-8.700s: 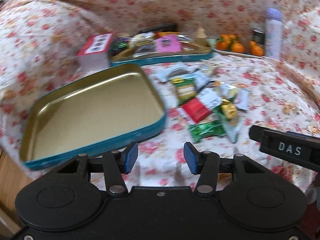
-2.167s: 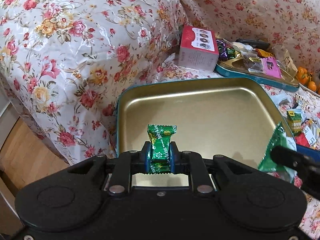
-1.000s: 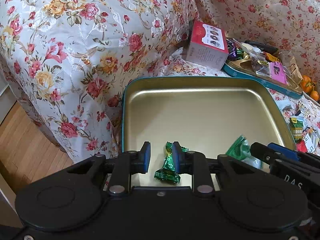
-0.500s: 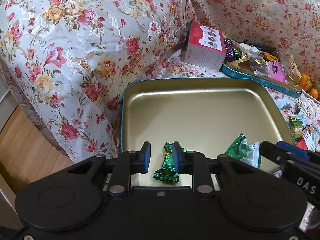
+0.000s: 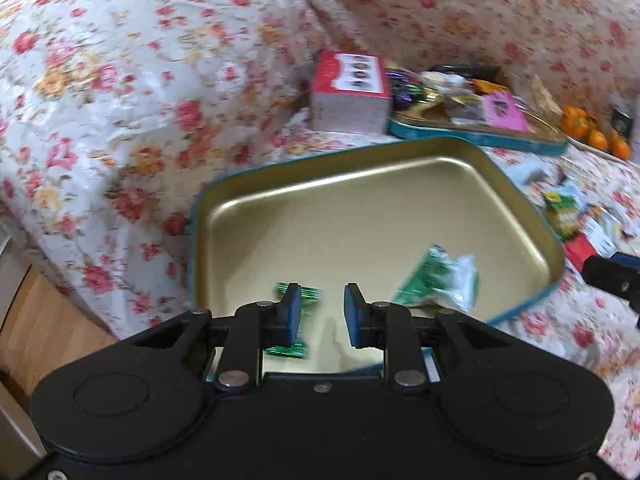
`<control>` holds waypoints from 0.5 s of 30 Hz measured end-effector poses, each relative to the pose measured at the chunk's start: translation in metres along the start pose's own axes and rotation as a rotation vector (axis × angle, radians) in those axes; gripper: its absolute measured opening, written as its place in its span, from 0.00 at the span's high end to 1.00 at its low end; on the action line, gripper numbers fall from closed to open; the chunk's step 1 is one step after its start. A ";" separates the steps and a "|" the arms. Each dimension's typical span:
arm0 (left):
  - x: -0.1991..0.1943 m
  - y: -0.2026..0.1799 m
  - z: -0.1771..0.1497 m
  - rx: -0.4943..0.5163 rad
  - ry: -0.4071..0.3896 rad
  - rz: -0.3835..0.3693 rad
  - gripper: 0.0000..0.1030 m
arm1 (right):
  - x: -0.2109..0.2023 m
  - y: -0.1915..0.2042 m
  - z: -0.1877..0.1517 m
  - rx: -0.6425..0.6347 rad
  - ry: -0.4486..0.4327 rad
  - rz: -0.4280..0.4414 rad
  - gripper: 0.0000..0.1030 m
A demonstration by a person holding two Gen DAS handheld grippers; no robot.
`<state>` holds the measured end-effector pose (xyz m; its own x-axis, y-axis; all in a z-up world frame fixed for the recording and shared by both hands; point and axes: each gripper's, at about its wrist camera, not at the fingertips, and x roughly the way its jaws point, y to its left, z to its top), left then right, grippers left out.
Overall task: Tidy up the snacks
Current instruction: 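Open both grippers to drop the candies into the gold tray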
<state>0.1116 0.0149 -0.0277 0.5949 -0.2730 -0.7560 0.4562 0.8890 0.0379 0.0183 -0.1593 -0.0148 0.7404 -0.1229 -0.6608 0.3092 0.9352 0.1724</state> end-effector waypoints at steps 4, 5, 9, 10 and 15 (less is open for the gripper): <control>-0.006 -0.024 -0.007 0.061 -0.029 -0.041 0.68 | -0.017 -0.035 -0.012 0.054 -0.005 -0.058 0.61; -0.008 -0.030 -0.008 0.070 -0.041 -0.049 0.68 | -0.020 -0.043 -0.015 0.065 -0.005 -0.071 0.61; -0.018 -0.055 -0.016 0.052 -0.050 -0.097 0.68 | -0.037 -0.081 -0.029 0.114 -0.005 -0.152 0.60; -0.021 -0.062 -0.017 0.048 -0.042 -0.113 0.68 | -0.040 -0.091 -0.032 0.126 -0.004 -0.169 0.60; -0.036 -0.096 -0.021 0.082 -0.036 -0.163 0.68 | -0.057 -0.136 -0.050 0.194 -0.005 -0.261 0.59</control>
<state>0.0324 -0.0529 -0.0184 0.5307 -0.4254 -0.7330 0.6005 0.7991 -0.0290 -0.0956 -0.2631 -0.0368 0.6239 -0.3525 -0.6975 0.5967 0.7912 0.1339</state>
